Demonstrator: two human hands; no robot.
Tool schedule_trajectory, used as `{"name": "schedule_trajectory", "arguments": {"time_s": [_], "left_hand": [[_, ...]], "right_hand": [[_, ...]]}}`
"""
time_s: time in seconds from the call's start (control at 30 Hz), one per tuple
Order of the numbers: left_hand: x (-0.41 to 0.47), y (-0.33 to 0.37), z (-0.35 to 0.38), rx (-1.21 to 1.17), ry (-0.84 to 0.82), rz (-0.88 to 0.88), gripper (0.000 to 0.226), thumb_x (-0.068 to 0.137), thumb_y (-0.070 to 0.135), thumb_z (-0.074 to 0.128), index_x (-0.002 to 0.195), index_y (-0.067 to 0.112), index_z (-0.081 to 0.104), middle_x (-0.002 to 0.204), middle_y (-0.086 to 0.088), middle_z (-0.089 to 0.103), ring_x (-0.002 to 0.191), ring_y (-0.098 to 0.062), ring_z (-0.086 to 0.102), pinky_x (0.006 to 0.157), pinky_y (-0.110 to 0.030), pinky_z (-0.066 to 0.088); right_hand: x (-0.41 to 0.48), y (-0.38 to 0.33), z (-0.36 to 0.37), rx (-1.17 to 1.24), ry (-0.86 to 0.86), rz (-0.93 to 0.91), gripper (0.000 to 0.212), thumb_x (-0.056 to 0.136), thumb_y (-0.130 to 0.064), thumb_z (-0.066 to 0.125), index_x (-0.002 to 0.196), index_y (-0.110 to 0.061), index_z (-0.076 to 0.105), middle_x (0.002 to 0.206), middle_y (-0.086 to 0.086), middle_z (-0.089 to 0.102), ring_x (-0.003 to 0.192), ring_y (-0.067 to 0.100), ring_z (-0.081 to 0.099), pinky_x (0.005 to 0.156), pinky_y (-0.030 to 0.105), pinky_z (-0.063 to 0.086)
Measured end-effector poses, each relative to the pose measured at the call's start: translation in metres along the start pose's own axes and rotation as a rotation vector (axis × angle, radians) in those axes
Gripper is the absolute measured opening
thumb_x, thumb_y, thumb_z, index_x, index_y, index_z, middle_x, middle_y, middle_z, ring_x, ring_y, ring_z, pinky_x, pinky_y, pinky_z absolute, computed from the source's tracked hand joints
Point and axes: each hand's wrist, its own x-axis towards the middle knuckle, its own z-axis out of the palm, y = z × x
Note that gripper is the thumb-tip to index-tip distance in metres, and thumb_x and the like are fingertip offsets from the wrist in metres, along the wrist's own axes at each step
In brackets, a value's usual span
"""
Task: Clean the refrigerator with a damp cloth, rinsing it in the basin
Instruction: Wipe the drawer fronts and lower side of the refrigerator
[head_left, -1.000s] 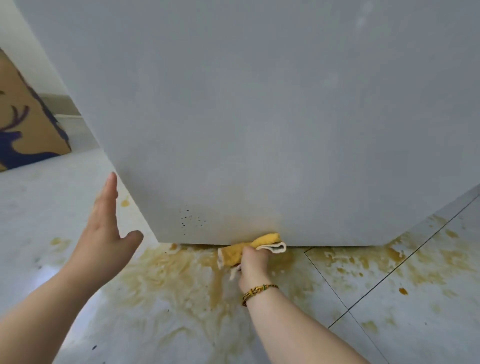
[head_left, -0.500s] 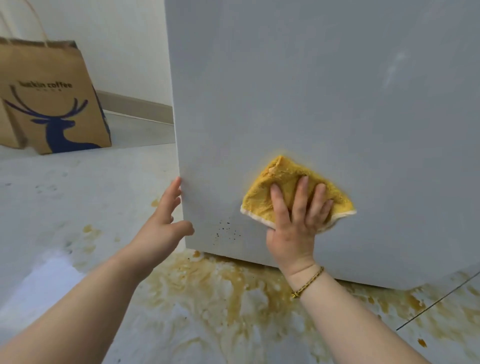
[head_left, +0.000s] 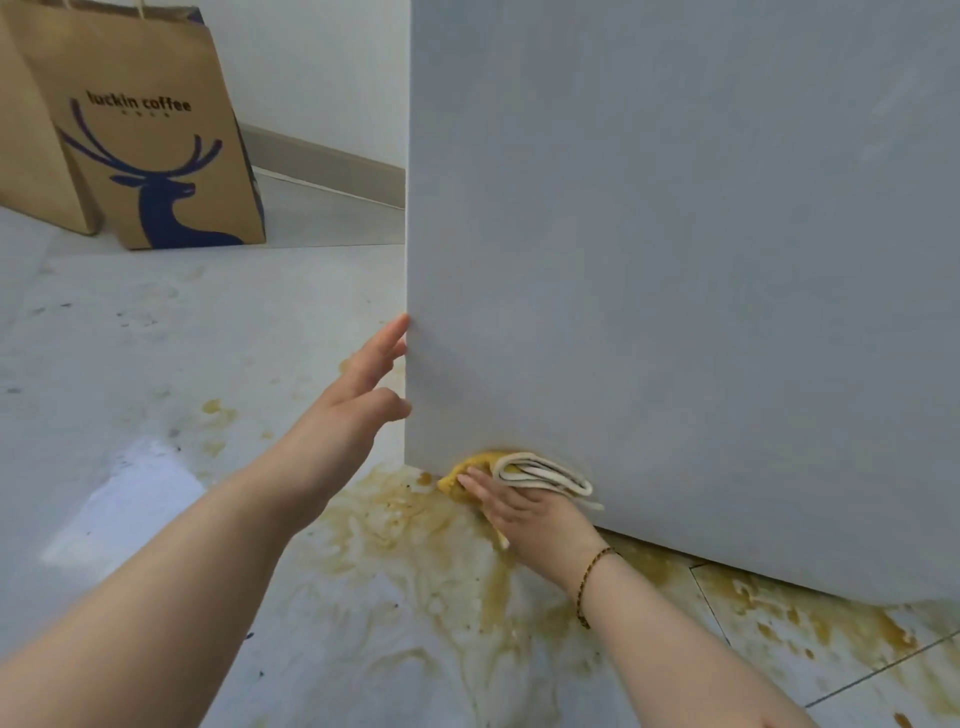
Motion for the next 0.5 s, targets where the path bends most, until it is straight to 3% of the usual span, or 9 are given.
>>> {"name": "schedule_trajectory", "arguments": {"time_s": [0.03,0.07,0.13,0.2,0.27,0.3,0.4,0.47,0.5], "left_hand": [[0.000,0.000,0.001,0.000,0.001,0.005,0.063,0.060,0.021,0.039,0.103,0.067,0.032,0.135,0.024,0.033,0.130,0.001,0.026,0.103,-0.029,0.024],[-0.001,0.000,0.001,-0.002,0.002,0.009,0.063,0.061,0.020,0.039,0.102,0.067,0.031,0.135,0.024,0.032,0.132,0.002,0.025,0.105,-0.030,0.023],[-0.002,0.000,0.002,0.000,-0.004,0.014,0.066,0.066,0.019,0.041,0.110,0.066,0.029,0.139,0.024,0.030,0.133,0.003,0.023,0.108,-0.031,0.023],[-0.002,-0.002,0.003,0.009,-0.011,0.017,0.071,0.080,0.008,0.043,0.125,0.060,0.024,0.143,0.023,0.027,0.133,0.003,0.023,0.107,-0.031,0.024],[-0.001,-0.003,0.005,0.013,-0.015,0.013,0.075,0.086,-0.002,0.036,0.134,0.053,0.020,0.145,0.022,0.026,0.134,0.002,0.023,0.105,-0.029,0.026],[-0.002,-0.002,0.006,0.012,-0.015,0.010,0.076,0.086,-0.004,0.035,0.136,0.051,0.019,0.146,0.021,0.025,0.135,0.001,0.023,0.103,-0.028,0.026],[-0.002,-0.002,0.008,0.011,-0.009,0.003,0.079,0.085,-0.006,0.034,0.138,0.050,0.018,0.146,0.021,0.025,0.135,0.000,0.023,0.099,-0.027,0.026],[-0.002,-0.002,0.010,0.009,-0.002,0.001,0.079,0.084,-0.007,0.034,0.137,0.050,0.017,0.147,0.021,0.023,0.135,0.001,0.023,0.097,-0.026,0.025],[-0.003,-0.002,0.011,0.012,0.004,0.001,0.079,0.085,-0.007,0.034,0.137,0.050,0.016,0.147,0.021,0.023,0.135,0.001,0.023,0.096,-0.026,0.025]], "right_hand": [[-0.014,0.007,0.007,0.047,0.048,0.017,0.050,0.073,-0.017,0.041,0.120,-0.012,0.059,0.146,-0.003,0.033,0.138,0.005,0.019,0.098,0.021,0.037],[-0.029,0.014,0.016,0.088,0.051,0.050,0.054,0.069,-0.013,0.037,0.119,-0.010,0.059,0.150,0.001,0.025,0.140,0.008,0.016,0.094,0.022,0.039],[-0.058,0.022,0.030,0.043,0.120,0.108,0.067,0.067,-0.006,0.028,0.133,0.002,0.037,0.155,0.004,-0.007,0.143,0.012,0.000,0.087,0.022,0.047],[-0.076,0.027,0.033,0.052,0.132,0.115,0.073,0.066,-0.008,0.036,0.138,0.004,0.028,0.154,0.003,-0.017,0.142,0.012,-0.012,0.079,0.022,0.052],[-0.074,0.024,0.031,0.082,0.132,0.133,0.057,0.066,-0.012,0.037,0.121,-0.002,0.051,0.155,0.004,-0.007,0.142,0.012,-0.012,0.085,0.023,0.047],[-0.067,0.020,0.031,0.100,0.125,0.121,0.053,0.068,-0.012,0.034,0.115,-0.005,0.056,0.154,0.004,0.010,0.142,0.012,-0.010,0.089,0.024,0.040],[-0.033,0.004,0.022,0.122,0.021,0.131,0.048,0.067,-0.021,0.043,0.108,-0.015,0.067,0.127,-0.006,0.057,0.136,0.004,0.026,0.090,0.023,0.031],[-0.002,-0.014,0.004,0.133,0.039,0.143,0.052,0.072,-0.021,0.033,0.112,-0.015,0.066,0.130,-0.010,0.054,0.127,0.000,0.040,0.096,0.023,0.035],[0.012,-0.021,-0.004,0.097,0.032,0.108,0.052,0.080,-0.019,0.030,0.125,-0.010,0.055,0.143,-0.007,0.041,0.134,0.004,0.031,0.101,0.022,0.033]]}}
